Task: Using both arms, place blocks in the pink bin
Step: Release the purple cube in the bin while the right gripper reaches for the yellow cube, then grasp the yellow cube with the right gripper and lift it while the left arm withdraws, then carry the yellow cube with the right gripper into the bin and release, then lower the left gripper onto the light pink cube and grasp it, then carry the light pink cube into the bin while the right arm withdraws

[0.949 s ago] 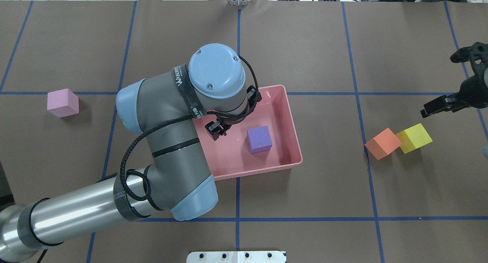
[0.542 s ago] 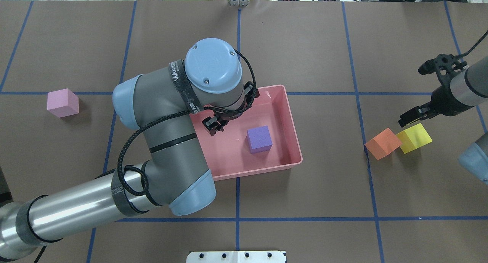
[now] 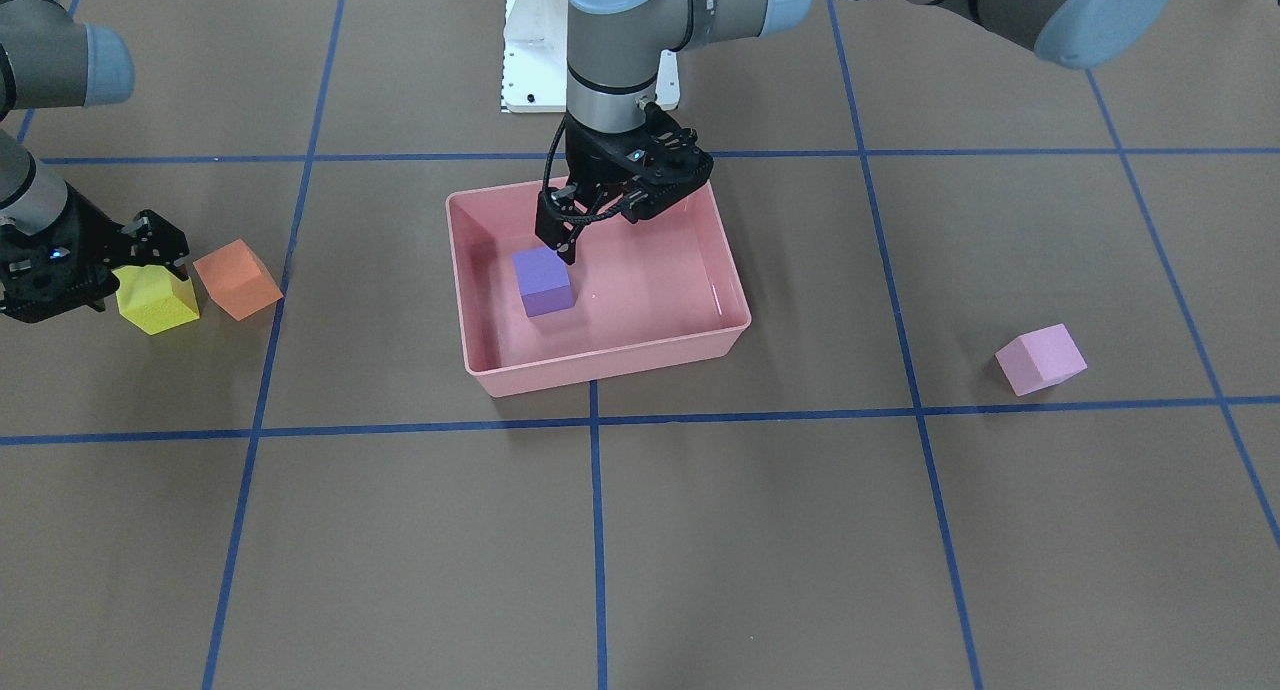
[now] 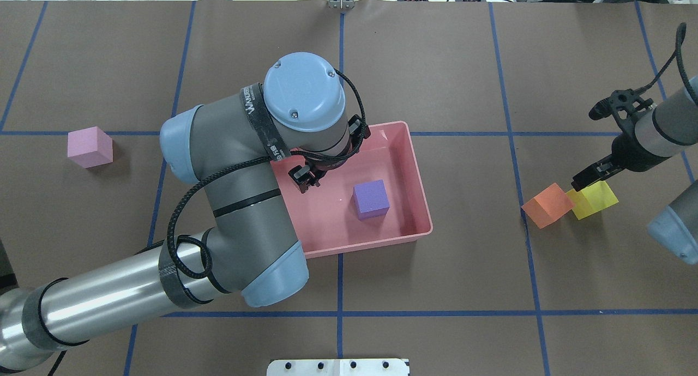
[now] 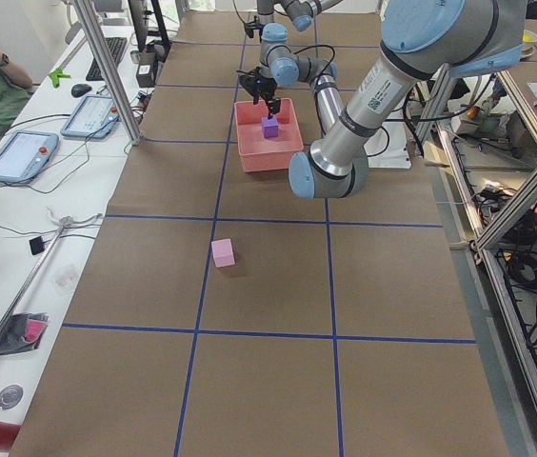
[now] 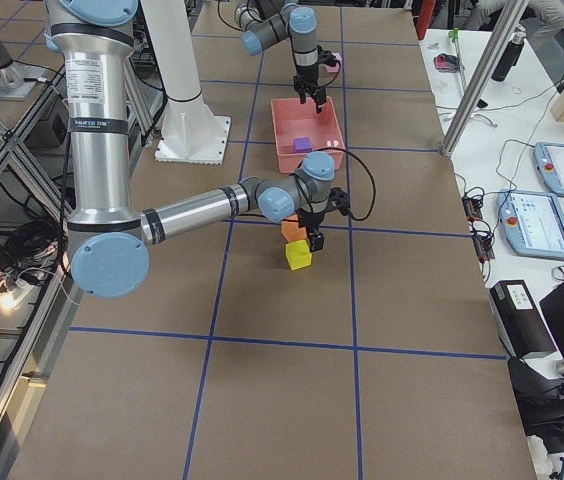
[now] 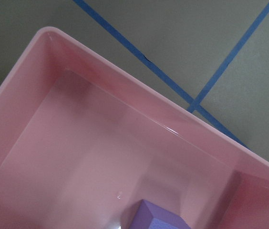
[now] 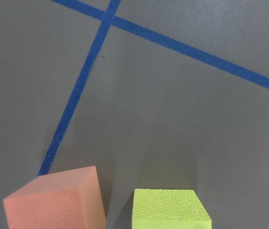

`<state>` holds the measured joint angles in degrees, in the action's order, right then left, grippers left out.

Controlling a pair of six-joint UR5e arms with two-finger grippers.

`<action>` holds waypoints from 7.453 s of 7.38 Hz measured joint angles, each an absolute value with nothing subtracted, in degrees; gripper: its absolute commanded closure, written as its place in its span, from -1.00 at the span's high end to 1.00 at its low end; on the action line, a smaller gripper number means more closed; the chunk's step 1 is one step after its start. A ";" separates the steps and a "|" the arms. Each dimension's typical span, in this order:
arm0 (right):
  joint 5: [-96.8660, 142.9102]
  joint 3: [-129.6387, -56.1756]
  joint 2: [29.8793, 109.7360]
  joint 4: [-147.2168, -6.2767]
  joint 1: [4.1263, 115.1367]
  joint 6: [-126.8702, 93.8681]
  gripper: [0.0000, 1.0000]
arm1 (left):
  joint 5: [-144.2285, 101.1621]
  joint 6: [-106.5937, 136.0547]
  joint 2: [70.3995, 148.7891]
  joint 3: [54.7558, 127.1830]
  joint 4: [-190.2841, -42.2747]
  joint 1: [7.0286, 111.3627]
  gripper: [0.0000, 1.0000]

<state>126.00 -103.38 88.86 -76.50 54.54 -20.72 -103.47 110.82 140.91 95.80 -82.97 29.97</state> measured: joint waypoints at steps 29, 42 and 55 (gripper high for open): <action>114.25 -96.91 38.69 -100.71 32.79 -65.40 -1.00 | -114.43 51.15 100.32 102.29 -103.66 55.48 1.00; 109.53 -87.42 35.07 -93.90 27.03 -70.15 0.99 | -114.35 50.48 98.21 92.91 -112.18 55.75 1.00; 110.62 -99.01 44.10 -96.16 33.59 -67.99 0.99 | -114.74 55.44 99.16 92.15 -114.58 56.16 -1.00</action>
